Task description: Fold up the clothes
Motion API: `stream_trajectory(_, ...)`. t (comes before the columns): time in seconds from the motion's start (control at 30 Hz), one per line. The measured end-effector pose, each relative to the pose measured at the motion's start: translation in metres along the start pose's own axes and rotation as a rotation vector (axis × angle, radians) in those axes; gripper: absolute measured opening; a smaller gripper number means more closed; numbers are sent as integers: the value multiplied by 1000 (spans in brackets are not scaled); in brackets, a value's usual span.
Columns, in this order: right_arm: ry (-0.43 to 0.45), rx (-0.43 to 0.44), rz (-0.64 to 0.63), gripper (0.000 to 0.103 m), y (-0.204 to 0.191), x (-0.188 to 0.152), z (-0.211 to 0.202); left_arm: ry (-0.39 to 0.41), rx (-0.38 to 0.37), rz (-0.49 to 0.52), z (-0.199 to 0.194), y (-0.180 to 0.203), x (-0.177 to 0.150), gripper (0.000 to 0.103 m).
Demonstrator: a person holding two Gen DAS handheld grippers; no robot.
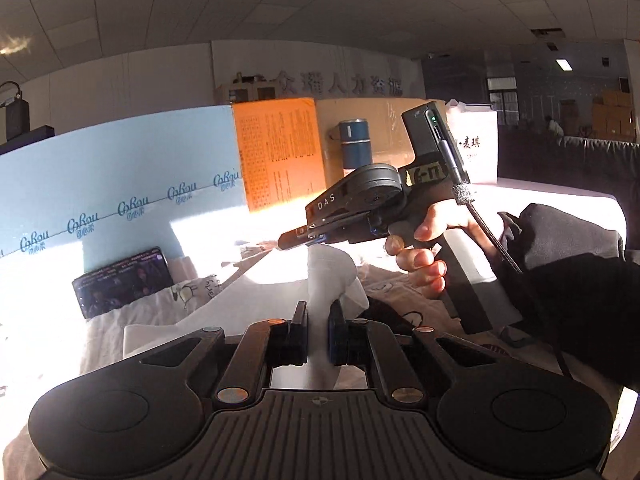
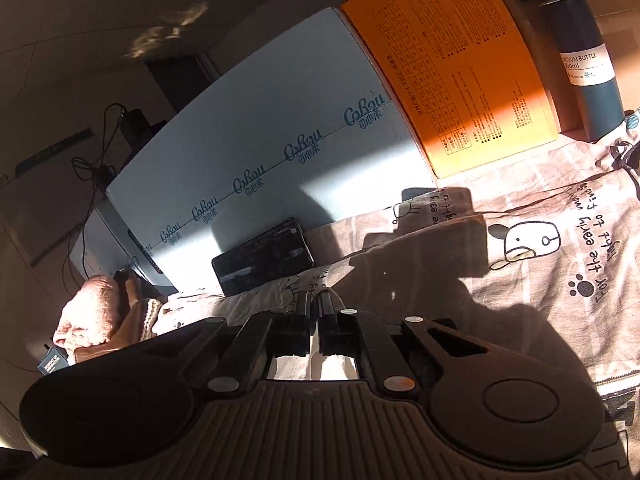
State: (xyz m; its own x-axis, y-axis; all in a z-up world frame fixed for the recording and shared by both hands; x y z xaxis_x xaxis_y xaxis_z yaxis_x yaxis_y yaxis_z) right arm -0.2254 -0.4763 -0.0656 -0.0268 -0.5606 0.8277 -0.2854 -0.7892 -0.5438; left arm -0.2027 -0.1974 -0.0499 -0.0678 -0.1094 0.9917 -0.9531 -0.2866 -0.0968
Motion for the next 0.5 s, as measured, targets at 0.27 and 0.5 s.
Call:
stream_trajectory(0.27, 42, 58, -31, 4, -82, 14, 30, 144, 168, -123, -50, -65, 8, 8)
stream_trajectory(0.5, 9, 140, -118, 3, -182, -5, 99, 181, 336, -193, -99, -121, -4, 8)
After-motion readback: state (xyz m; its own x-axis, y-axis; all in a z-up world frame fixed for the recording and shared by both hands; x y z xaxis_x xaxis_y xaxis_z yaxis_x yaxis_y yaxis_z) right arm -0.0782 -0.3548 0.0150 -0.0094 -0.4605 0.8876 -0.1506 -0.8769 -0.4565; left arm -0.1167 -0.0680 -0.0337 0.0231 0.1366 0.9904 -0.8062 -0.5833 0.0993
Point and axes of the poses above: each gripper's, at about its wrist camera, not at the fingertips, and z roughly the way its jaws point, y to its right, x to its top, the point moved 1 cm from there along z, roughly the way its jaws point, and after that the axes turned 12 degrees about y, right-handed, at the moved point
